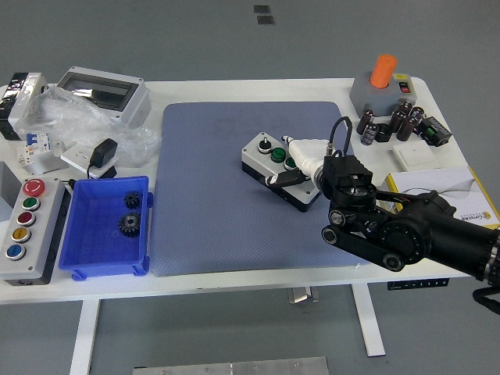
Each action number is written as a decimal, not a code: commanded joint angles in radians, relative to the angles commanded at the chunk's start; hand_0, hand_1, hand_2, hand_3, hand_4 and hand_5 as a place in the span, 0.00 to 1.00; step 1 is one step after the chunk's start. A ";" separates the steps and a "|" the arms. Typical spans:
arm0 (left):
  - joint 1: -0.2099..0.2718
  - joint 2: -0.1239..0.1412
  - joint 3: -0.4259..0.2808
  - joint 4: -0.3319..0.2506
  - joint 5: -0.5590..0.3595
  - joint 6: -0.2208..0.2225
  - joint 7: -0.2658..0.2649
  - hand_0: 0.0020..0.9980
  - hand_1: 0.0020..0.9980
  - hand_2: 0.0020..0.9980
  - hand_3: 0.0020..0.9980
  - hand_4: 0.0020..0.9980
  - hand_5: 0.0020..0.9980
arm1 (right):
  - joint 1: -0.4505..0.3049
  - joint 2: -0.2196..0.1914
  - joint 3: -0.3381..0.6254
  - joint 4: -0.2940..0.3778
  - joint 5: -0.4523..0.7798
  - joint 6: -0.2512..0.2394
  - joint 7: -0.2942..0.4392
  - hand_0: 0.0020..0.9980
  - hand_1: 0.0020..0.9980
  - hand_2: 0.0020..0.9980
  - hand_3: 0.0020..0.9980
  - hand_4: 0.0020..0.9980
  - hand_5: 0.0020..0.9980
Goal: Pick up the button,place it on the desk,press the button,press the button
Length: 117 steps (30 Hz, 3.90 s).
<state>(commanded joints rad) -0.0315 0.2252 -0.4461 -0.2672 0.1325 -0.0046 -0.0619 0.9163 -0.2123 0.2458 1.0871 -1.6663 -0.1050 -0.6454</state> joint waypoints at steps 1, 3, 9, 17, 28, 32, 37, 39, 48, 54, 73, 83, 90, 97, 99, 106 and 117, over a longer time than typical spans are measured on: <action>0.000 0.000 0.000 0.000 0.000 0.000 0.000 0.64 0.63 0.59 0.57 0.41 0.00 | 0.000 0.000 -0.001 -0.002 -0.002 -0.003 0.000 0.32 0.54 0.68 0.97 1.00 0.66; -0.001 0.001 0.002 0.000 -0.001 0.000 -0.001 0.64 0.63 0.59 0.57 0.41 0.00 | 0.000 0.001 -0.004 -0.005 -0.006 -0.007 0.000 0.30 0.53 0.65 0.90 1.00 0.59; -0.002 0.001 0.005 0.000 -0.002 0.000 -0.002 0.64 0.63 0.59 0.57 0.41 0.00 | -0.001 0.006 -0.015 -0.009 -0.031 -0.015 0.000 0.24 0.45 0.55 0.79 0.93 0.38; -0.004 0.003 0.010 0.000 -0.007 0.002 -0.006 0.64 0.63 0.59 0.57 0.41 0.00 | -0.001 0.012 -0.023 -0.012 -0.068 -0.018 0.000 0.23 0.43 0.50 0.68 0.89 0.34; -0.006 0.005 0.032 0.000 -0.029 0.002 -0.019 0.64 0.63 0.59 0.57 0.42 0.00 | -0.007 0.019 -0.029 -0.021 -0.119 -0.016 0.000 0.19 0.37 0.40 0.48 0.71 0.23; -0.006 0.005 0.039 0.000 -0.037 0.002 -0.024 0.64 0.63 0.59 0.57 0.42 0.00 | -0.010 0.017 -0.032 -0.018 -0.130 -0.023 0.000 0.21 0.36 0.37 0.45 0.72 0.12; -0.005 0.004 0.047 0.000 -0.045 0.003 -0.028 0.64 0.63 0.59 0.57 0.42 0.00 | -0.011 0.010 -0.035 0.000 -0.135 -0.042 0.000 0.21 0.36 0.37 0.45 0.72 0.12; -0.005 0.004 0.049 0.000 -0.048 0.003 -0.030 0.64 0.63 0.59 0.57 0.42 0.00 | -0.011 0.005 -0.040 0.014 -0.131 -0.055 0.000 0.23 0.34 0.33 0.40 0.49 0.06; -0.003 0.002 0.050 0.001 -0.054 0.005 -0.032 0.64 0.62 0.59 0.57 0.42 0.00 | -0.007 -0.022 -0.049 0.095 -0.151 -0.110 0.022 0.23 0.34 0.32 0.41 0.47 0.00; -0.002 0.002 0.050 0.001 -0.056 0.008 -0.032 0.64 0.62 0.59 0.57 0.42 0.00 | 0.010 -0.050 -0.078 0.188 -0.243 -0.102 0.140 0.26 0.36 0.33 0.42 0.45 0.00; -0.003 0.002 0.040 0.001 -0.046 0.008 -0.028 0.64 0.63 0.59 0.57 0.42 0.00 | 0.035 -0.046 -0.116 0.133 -0.316 -0.086 0.414 0.29 0.38 0.34 0.43 0.34 0.00; -0.002 0.002 0.039 0.000 -0.044 0.009 -0.026 0.64 0.63 0.59 0.57 0.42 0.00 | 0.038 -0.037 -0.115 0.070 -0.350 -0.091 0.444 0.34 0.42 0.34 0.42 0.34 0.00; 0.000 0.002 0.039 0.000 -0.045 0.009 -0.026 0.64 0.62 0.59 0.57 0.42 0.00 | 0.036 -0.037 -0.108 0.073 -0.347 -0.072 0.451 0.43 0.49 0.39 0.44 0.33 0.00; 0.000 0.002 0.041 0.000 -0.046 0.008 -0.027 0.64 0.63 0.59 0.57 0.42 0.00 | 0.034 -0.037 -0.108 0.070 -0.338 -0.058 0.446 0.58 0.61 0.62 0.63 0.35 0.00; 0.000 0.002 0.040 0.000 -0.046 0.008 -0.026 0.64 0.62 0.59 0.57 0.42 0.00 | 0.033 -0.038 -0.108 0.068 -0.335 -0.055 0.445 0.75 0.72 0.75 0.75 0.60 0.09; 0.001 0.002 0.040 0.000 -0.045 0.008 -0.026 0.64 0.62 0.59 0.57 0.42 0.00 | 0.031 -0.039 -0.111 0.066 -0.322 -0.050 0.443 0.79 0.75 0.80 0.86 0.64 0.10; 0.001 0.001 0.038 0.001 -0.042 0.006 -0.024 0.64 0.62 0.59 0.57 0.41 0.00 | 0.030 -0.042 -0.117 0.071 -0.294 -0.052 0.440 0.79 0.75 0.79 0.87 0.67 0.12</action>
<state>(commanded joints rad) -0.0304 0.2260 -0.4085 -0.2661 0.0902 0.0010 -0.0863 0.9459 -0.2546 0.1293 1.1586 -1.9606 -0.1567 -0.2055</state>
